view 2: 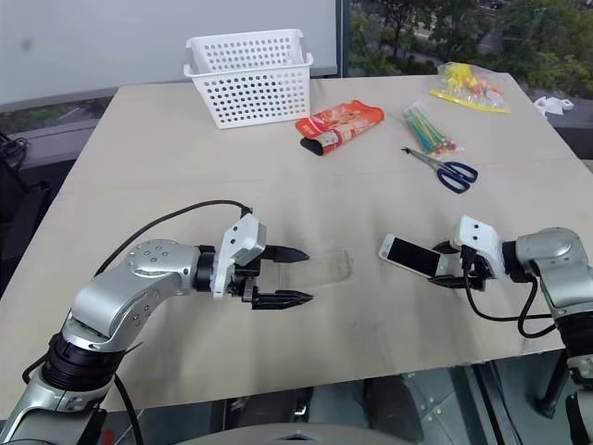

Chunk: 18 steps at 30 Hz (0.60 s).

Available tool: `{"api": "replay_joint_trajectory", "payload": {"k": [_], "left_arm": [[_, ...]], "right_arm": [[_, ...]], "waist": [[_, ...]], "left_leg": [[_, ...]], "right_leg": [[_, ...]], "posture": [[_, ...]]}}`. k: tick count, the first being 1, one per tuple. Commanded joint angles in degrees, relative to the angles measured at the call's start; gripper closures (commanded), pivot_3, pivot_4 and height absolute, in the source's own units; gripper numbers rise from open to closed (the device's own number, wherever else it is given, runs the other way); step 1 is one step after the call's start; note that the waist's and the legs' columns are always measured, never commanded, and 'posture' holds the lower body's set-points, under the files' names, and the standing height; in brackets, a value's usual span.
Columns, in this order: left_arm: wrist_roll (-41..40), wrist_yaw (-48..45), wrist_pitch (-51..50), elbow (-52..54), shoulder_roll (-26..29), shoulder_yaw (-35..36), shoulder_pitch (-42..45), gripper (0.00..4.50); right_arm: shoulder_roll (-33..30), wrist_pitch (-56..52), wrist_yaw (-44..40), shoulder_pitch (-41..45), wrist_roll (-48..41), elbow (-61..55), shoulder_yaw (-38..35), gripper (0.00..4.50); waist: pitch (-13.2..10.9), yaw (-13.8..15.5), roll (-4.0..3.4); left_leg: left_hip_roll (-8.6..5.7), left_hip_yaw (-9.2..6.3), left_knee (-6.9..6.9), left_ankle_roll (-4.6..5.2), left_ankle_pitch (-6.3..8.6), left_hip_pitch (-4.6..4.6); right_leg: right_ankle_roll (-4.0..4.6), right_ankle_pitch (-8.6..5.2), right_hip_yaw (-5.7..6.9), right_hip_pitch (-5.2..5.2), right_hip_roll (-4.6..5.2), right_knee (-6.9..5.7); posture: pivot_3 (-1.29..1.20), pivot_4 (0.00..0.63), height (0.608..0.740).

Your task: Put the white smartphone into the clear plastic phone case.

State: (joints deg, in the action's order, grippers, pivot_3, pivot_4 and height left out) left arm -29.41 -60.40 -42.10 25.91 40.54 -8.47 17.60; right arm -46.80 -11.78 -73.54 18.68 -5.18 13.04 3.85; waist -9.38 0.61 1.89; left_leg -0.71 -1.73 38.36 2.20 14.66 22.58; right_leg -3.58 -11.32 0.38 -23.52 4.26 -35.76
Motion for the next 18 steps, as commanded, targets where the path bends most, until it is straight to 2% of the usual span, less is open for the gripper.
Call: {"api": "replay_joint_trajectory", "payload": {"k": [1,5,18], "left_arm": [[-0.3,0.2,1.6,0.2,-0.1,0.3,0.4,0.51],[-0.1,0.3,2.1,0.1,0.3,0.1,0.0,0.51],[0.5,1.1,5.1,-5.2,0.1,2.3,2.7,0.51]], "right_arm": [[2.7,-0.8,4.4,-5.0,2.7,1.3,3.7,1.64],[3.5,0.5,7.1,-7.5,2.8,-0.2,3.5,1.72],[6.4,-6.9,5.9,-1.3,-5.7,-12.1,1.0,1.72]], "waist": [[0.2,-0.4,0.36],[0.2,-0.7,0.37],[0.0,-1.7,0.03]], "left_leg": [[0.11,0.03,0.01,0.0,0.0,-0.15],[0.29,0.08,0.0,-0.03,0.02,-0.98],[0.57,0.18,-0.13,-0.03,0.01,-0.78]], "right_leg": [[0.01,0.0,-0.05,0.12,-0.08,0.0],[-0.05,-0.23,-0.06,0.91,-0.12,0.07],[0.39,-0.05,-0.13,0.46,-0.41,0.0]], "posture": [[0.0,0.15,0.74],[0.0,0.15,0.74],[0.0,0.15,0.74]]}}
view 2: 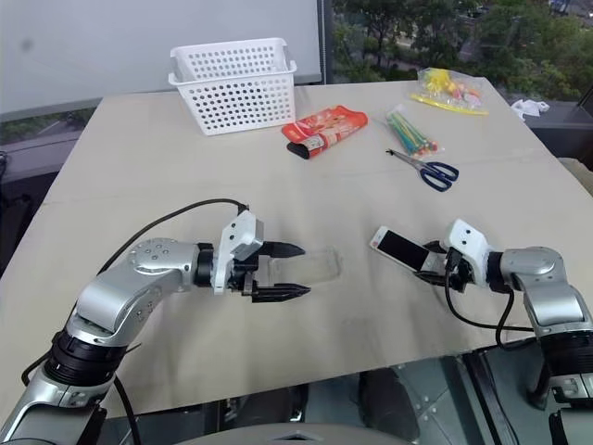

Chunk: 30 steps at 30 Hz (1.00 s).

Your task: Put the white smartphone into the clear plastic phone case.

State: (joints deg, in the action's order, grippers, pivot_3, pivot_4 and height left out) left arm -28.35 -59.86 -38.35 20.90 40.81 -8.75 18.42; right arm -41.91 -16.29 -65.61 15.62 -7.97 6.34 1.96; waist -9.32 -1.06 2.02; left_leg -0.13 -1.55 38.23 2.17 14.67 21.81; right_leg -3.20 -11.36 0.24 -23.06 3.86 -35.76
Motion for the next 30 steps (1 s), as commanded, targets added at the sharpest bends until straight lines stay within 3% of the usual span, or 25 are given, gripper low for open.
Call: {"api": "replay_joint_trajectory", "payload": {"k": [1,6,12,15,22,30], "left_arm": [[-1.0,1.0,1.3,-0.5,-0.6,3.2,2.3,0.51],[-1.7,1.4,1.0,-1.4,-1.3,4.2,3.8,0.51],[-1.6,0.7,0.3,-2.2,-0.3,4.1,4.6,0.51],[-1.2,0.6,0.5,-2.5,0.0,3.8,4.8,1.35],[1.4,1.0,1.2,-2.5,1.1,2.3,3.5,4.48],[6.6,0.8,3.8,-3.2,2.4,-2.3,-0.5,4.48]], "right_arm": [[1.4,-2.6,-2.6,2.3,-3.0,-6.8,3.5,1.72],[0.8,-4.4,-6.2,6.4,-3.1,-12.9,8.7,1.72],[1.8,-2.9,-10.4,17.0,0.0,-10.3,15.8,1.72],[3.1,0.7,-12.4,22.5,2.8,-5.4,19.5,1.72],[7.2,8.0,-15.5,30.2,7.7,3.9,25.4,1.72],[10.8,11.6,-16.1,33.3,10.6,9.7,27.2,1.72]], "waist": [[-0.1,0.0,-0.22],[-0.6,0.4,-0.89],[-0.7,0.4,-0.99],[-0.7,0.4,-1.0],[-0.8,0.4,-1.01],[-0.8,0.3,-1.05]], "left_leg": [[0.06,0.06,0.0,0.0,0.0,0.1],[0.14,0.1,0.04,0.01,-0.01,0.59],[0.05,0.13,0.1,0.0,-0.01,0.91],[-0.02,0.13,0.09,0.0,-0.01,0.92],[-0.16,0.11,0.08,-0.02,-0.02,0.98],[-0.17,0.08,0.07,-0.03,-0.03,0.97]], "right_leg": [[0.05,0.03,-0.06,-0.14,-0.09,-0.05],[0.08,0.07,-0.07,-0.62,-0.21,-0.11],[-0.13,0.19,-0.09,-0.84,-0.17,-0.03],[-0.13,0.19,-0.09,-0.86,-0.17,-0.01],[-0.13,0.19,-0.09,-0.89,-0.13,-0.01],[-0.12,0.2,-0.09,-0.93,-0.14,-0.06]], "posture": [[0.0,0.15,0.74],[0.0,0.15,0.74],[0.0,0.15,0.74],[0.0,0.15,0.74],[0.0,0.15,0.74],[0.0,0.15,0.74]]}}
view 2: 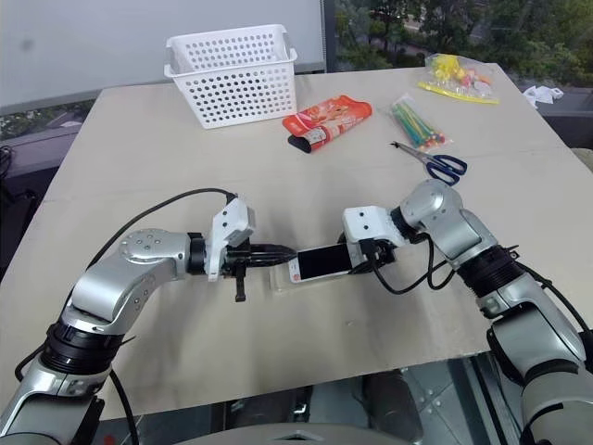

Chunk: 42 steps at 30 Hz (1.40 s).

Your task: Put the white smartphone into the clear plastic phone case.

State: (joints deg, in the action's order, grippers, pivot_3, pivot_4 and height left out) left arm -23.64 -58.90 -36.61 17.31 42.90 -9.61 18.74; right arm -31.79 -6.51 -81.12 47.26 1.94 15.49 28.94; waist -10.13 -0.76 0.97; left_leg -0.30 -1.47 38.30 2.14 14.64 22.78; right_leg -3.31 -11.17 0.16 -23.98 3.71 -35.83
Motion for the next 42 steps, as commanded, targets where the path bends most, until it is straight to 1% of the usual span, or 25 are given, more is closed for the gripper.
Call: {"api": "replay_joint_trajectory", "payload": {"k": [1,9,12,21,28,34,42], "left_arm": [[2.3,-0.1,2.5,0.1,0.2,-1.7,-1.0,4.48],[6.0,2.4,4.6,-4.3,-3.5,-3.4,-0.5,4.48],[6.1,2.5,4.8,-4.7,-4.2,-2.9,-0.7,4.48],[6.5,2.4,4.0,-3.6,-3.9,-3.9,-3.1,4.48],[6.8,3.2,3.4,-2.7,-4.1,-4.3,-4.6,4.48],[8.4,4.9,4.1,-4.5,-5.1,-5.7,-5.3,4.48],[11.9,8.1,5.6,-10.6,-7.5,-8.1,-4.9,4.48]], "right_arm": [[1.0,2.2,-0.7,1.9,1.0,1.0,0.3,1.72],[2.5,3.4,-1.9,2.8,2.6,2.6,0.7,1.72],[2.4,3.3,-2.4,2.5,2.8,2.2,0.8,1.72],[1.6,2.6,-3.3,1.0,3.2,-1.3,1.3,1.72],[0.2,0.3,-3.6,-1.2,3.9,-6.9,1.8,1.72],[-1.7,-4.9,-3.7,-3.4,5.1,-13.6,2.5,1.72],[-3.2,-14.7,-3.4,-7.6,5.3,-23.1,3.2,1.72]], "waist": [[0.0,0.0,0.0],[0.0,0.0,0.0],[0.0,0.0,-0.01],[0.0,0.0,-0.01],[0.0,0.1,-0.02],[0.1,0.4,-0.06],[0.3,0.8,-0.2]], "left_leg": [[0.0,0.01,0.0,0.0,0.0,0.0],[0.0,-0.01,0.01,-0.03,-0.02,-0.02],[-0.01,0.0,0.01,-0.04,-0.02,-0.03],[0.0,-0.01,0.01,-0.04,-0.02,-0.03],[0.01,-0.01,0.01,-0.04,-0.02,-0.03],[-0.06,-0.01,0.01,-0.04,-0.02,-0.03],[-0.3,-0.01,0.02,-0.03,-0.02,-0.11]], "right_leg": [[0.0,0.0,0.0,0.0,0.0,0.0],[0.01,0.01,0.0,0.0,0.0,-0.05],[0.01,0.01,0.0,0.0,0.0,-0.05],[0.01,0.01,0.0,0.0,0.0,-0.05],[0.01,0.01,0.0,0.01,0.04,-0.05],[0.0,0.01,0.0,0.04,0.17,-0.04],[-0.03,-0.01,0.02,0.19,0.35,-0.01]], "posture": [[0.0,0.15,0.74],[0.0,0.15,0.74],[0.0,0.15,0.74],[0.0,0.15,0.74],[0.0,0.15,0.74],[0.0,0.15,0.74],[0.0,0.15,0.74]]}}
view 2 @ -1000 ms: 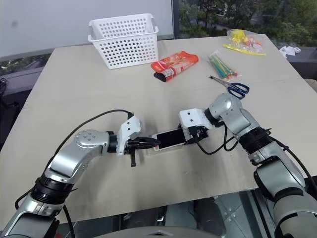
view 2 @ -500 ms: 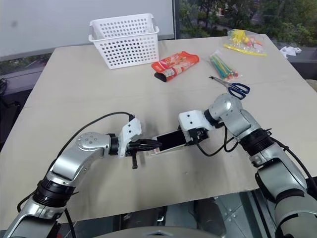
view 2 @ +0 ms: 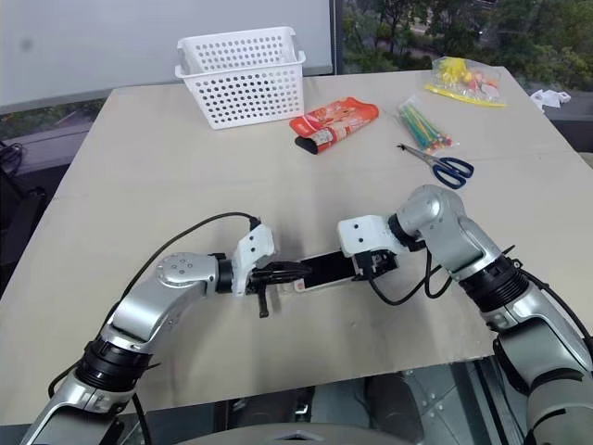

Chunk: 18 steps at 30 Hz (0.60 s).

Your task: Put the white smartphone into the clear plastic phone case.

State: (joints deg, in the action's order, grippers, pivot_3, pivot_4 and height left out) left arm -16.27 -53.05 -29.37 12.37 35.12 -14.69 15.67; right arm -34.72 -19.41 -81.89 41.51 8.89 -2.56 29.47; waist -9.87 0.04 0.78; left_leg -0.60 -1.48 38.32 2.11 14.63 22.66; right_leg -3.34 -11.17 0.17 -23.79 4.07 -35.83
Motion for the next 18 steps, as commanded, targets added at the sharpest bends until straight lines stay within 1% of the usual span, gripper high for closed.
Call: {"api": "replay_joint_trajectory", "payload": {"k": [1,3,4,5,6,9,11,13,18], "left_arm": [[4.7,2.3,-1.6,-6.0,0.1,-3.3,-2.0,4.48],[4.9,2.3,-1.8,-6.2,-0.1,-3.9,-2.3,4.48],[5.0,2.3,-2.0,-6.1,-0.2,-4.2,-2.6,4.5],[5.1,2.3,-2.0,-6.1,-0.3,-4.5,-2.8,4.5],[5.2,2.3,-2.0,-6.0,-0.3,-4.7,-2.9,4.5],[5.3,2.5,-2.2,-5.8,-0.5,-4.9,-3.3,4.5],[5.6,2.6,-2.2,-5.6,-0.5,-4.9,-3.5,4.5],[5.9,3.1,-1.5,-5.4,-0.6,-4.5,-3.6,4.5],[4.9,5.5,2.4,-4.5,-2.5,-0.9,-2.8,4.5]], "right_arm": [[0.0,-2.1,-1.8,-2.2,-1.5,-5.4,2.5,1.72],[0.6,-1.8,0.2,-2.6,-0.9,-5.1,2.0,1.72],[0.9,-1.3,1.5,-2.6,-0.6,-4.6,1.5,0.69],[1.1,-1.1,2.5,-2.4,-0.2,-4.0,1.1,0.34],[1.2,-1.0,3.6,-2.3,0.0,-3.5,0.6,0.16],[2.3,-2.7,7.1,-1.2,-1.0,-2.1,-2.5,0.16],[0.9,-4.3,6.5,-0.5,-2.6,-2.8,-4.1,0.16],[-0.6,-7.7,6.6,-0.4,-4.6,-4.3,-7.0,0.16],[-5.2,-14.0,6.8,-2.8,-9.0,-8.1,-11.8,0.16]], "waist": [[0.1,0.0,-0.02],[0.2,-0.1,-0.07],[0.3,-0.1,-0.08],[0.4,-0.2,-0.08],[0.4,-0.3,-0.13],[0.4,-0.3,-0.15],[0.4,-0.3,-0.16],[0.4,-0.3,-0.16],[0.4,-0.3,-0.18]], "left_leg": [[-0.02,-0.01,0.0,0.0,0.0,-0.03],[-0.06,-0.03,-0.01,0.0,0.0,-0.05],[-0.06,-0.04,-0.02,0.0,0.0,-0.06],[-0.05,-0.06,-0.03,0.0,0.0,-0.12],[-0.04,-0.07,-0.03,0.0,0.0,-0.17],[-0.05,-0.08,-0.02,0.0,0.0,-0.19],[-0.04,-0.08,0.01,-0.05,-0.04,-0.26],[0.01,-0.08,0.03,-0.1,-0.08,-0.28],[0.06,-0.09,0.03,-0.1,-0.08,-0.29]], "right_leg": [[0.0,0.0,0.0,0.02,0.0,0.0],[-0.01,-0.01,0.01,0.03,-0.01,0.0],[-0.01,-0.01,0.03,0.04,-0.01,0.0],[-0.02,-0.02,0.04,0.09,-0.02,-0.01],[-0.02,-0.02,0.05,0.12,-0.03,-0.01],[0.01,-0.03,0.05,0.13,-0.03,-0.03],[0.19,-0.13,0.04,0.18,-0.02,-0.05],[0.19,-0.13,0.03,0.21,-0.01,-0.07],[0.2,-0.13,0.01,0.23,0.0,-0.08]], "posture": [[0.0,0.15,0.74],[0.0,0.15,0.74],[0.0,0.15,0.74],[0.0,0.15,0.74],[0.0,0.15,0.74],[0.0,0.15,0.74],[0.0,0.15,0.74],[0.0,0.15,0.74],[0.0,0.15,0.74]]}}
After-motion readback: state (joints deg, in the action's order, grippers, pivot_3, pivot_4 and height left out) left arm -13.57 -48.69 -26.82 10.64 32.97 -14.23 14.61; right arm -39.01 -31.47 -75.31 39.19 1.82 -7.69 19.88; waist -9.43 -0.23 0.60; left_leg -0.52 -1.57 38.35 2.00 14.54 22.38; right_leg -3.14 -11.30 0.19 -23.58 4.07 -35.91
